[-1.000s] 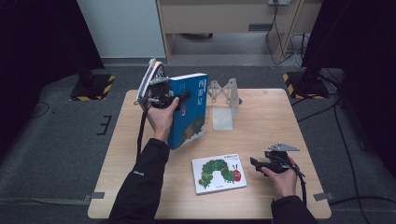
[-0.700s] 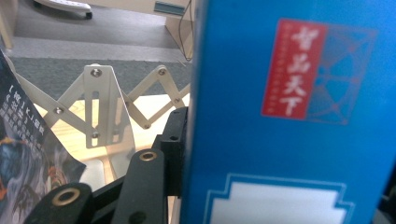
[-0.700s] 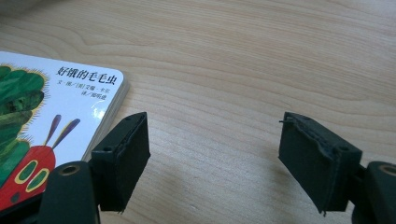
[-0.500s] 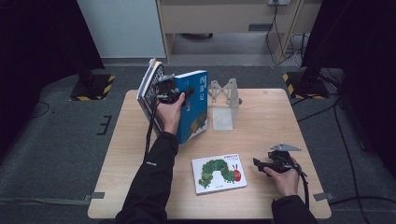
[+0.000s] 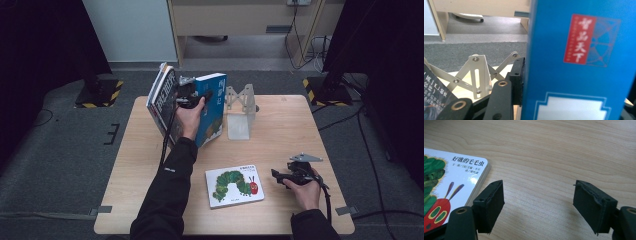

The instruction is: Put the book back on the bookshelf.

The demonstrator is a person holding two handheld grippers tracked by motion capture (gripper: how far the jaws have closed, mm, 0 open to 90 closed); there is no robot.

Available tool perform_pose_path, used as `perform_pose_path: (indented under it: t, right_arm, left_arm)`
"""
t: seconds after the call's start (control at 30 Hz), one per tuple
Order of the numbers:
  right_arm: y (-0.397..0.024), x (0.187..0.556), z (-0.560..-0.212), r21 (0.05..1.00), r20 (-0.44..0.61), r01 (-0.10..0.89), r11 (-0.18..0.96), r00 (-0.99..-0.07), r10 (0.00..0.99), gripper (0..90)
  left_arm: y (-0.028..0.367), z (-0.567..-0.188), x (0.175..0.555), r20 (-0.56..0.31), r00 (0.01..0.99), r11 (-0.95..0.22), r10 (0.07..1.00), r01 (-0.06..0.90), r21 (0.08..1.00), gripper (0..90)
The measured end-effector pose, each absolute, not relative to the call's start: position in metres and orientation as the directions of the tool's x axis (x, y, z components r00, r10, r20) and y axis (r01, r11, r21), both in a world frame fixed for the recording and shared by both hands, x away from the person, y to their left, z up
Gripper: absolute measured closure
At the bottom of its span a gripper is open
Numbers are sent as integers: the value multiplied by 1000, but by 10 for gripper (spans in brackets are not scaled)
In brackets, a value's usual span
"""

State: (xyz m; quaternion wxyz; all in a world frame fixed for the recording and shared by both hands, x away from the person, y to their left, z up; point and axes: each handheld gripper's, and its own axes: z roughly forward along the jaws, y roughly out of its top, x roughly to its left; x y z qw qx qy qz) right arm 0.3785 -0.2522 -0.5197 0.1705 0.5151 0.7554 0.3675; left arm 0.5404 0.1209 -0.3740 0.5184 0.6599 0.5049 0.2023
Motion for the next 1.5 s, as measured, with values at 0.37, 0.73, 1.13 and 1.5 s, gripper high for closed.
perform_pose_path:
  t: [0.37, 0.73, 1.13, 1.5]
  right_arm:
    - [-252, 379, -520, 730, 122, 654, 200, -412, 903, 247]
    - [-250, 379, -520, 728, 120, 653, 208, -420, 900, 245]
    - [-249, 378, -520, 725, 113, 654, 217, -424, 899, 245]
    - [-248, 378, -520, 724, 113, 654, 219, -426, 898, 245]
  left_arm:
    - [129, -374, 519, -208, 410, -8, 888, 466, 885, 582]
    - [139, -382, 485, -181, 406, -32, 896, 465, 885, 585]
    - [143, -390, 451, -113, 426, -95, 898, 436, 895, 582]
    - [131, -393, 440, -91, 411, -94, 907, 407, 908, 577]
